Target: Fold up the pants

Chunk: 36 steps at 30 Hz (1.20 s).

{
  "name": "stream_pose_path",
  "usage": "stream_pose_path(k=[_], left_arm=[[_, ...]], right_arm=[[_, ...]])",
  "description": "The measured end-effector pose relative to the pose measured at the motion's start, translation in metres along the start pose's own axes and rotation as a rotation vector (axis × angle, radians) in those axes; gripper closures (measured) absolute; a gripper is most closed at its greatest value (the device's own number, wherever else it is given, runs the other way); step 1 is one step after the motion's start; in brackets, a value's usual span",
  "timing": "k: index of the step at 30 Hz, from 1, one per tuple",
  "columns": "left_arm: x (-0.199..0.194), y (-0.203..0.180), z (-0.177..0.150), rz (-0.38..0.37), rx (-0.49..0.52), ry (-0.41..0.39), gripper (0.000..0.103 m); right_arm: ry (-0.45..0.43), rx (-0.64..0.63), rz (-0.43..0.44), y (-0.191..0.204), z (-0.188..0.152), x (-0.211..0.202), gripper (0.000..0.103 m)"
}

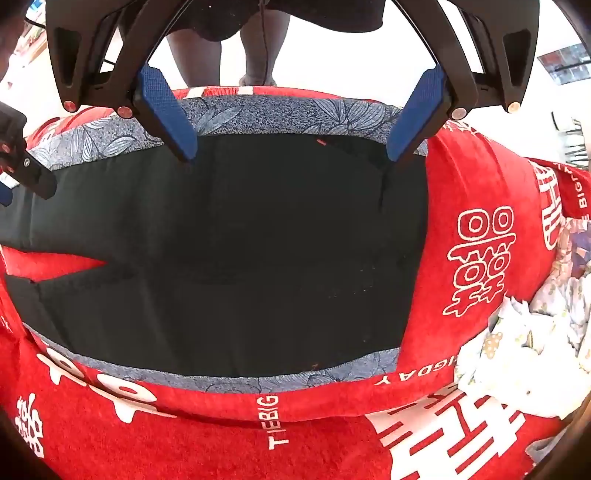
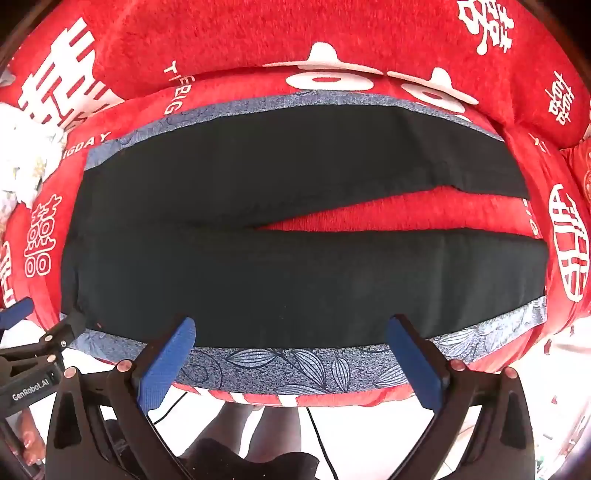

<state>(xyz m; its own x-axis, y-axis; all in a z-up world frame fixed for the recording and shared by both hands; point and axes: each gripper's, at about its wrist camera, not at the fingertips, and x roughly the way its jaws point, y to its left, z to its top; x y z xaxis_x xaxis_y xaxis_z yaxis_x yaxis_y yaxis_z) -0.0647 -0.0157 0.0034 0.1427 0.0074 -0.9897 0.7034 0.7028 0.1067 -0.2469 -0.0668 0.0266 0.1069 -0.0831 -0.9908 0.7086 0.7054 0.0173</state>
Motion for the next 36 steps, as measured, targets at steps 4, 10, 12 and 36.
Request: stream_pose_path(k=[4,10,12,36], left_arm=[[0.000,0.001,-0.001,-0.004,-0.002,0.000,0.000],[0.000,0.002,0.000,-0.010,0.001,-0.002,0.000],[-0.001,0.002,0.001,-0.012,0.000,-0.006,0.000],[0.009,0.006,0.002,-0.023,-0.015,0.011,0.000]], right_arm=[[0.004,-0.002,-0.004,-0.001,0.004,0.002,0.000],[-0.002,0.003,-0.002,0.007,-0.003,0.000,0.000],[0.001,-0.002,0.005,0.005,0.000,0.002,0.000],[0.017,-0.008,-0.004,0.012,-0.001,0.011,0.000]])
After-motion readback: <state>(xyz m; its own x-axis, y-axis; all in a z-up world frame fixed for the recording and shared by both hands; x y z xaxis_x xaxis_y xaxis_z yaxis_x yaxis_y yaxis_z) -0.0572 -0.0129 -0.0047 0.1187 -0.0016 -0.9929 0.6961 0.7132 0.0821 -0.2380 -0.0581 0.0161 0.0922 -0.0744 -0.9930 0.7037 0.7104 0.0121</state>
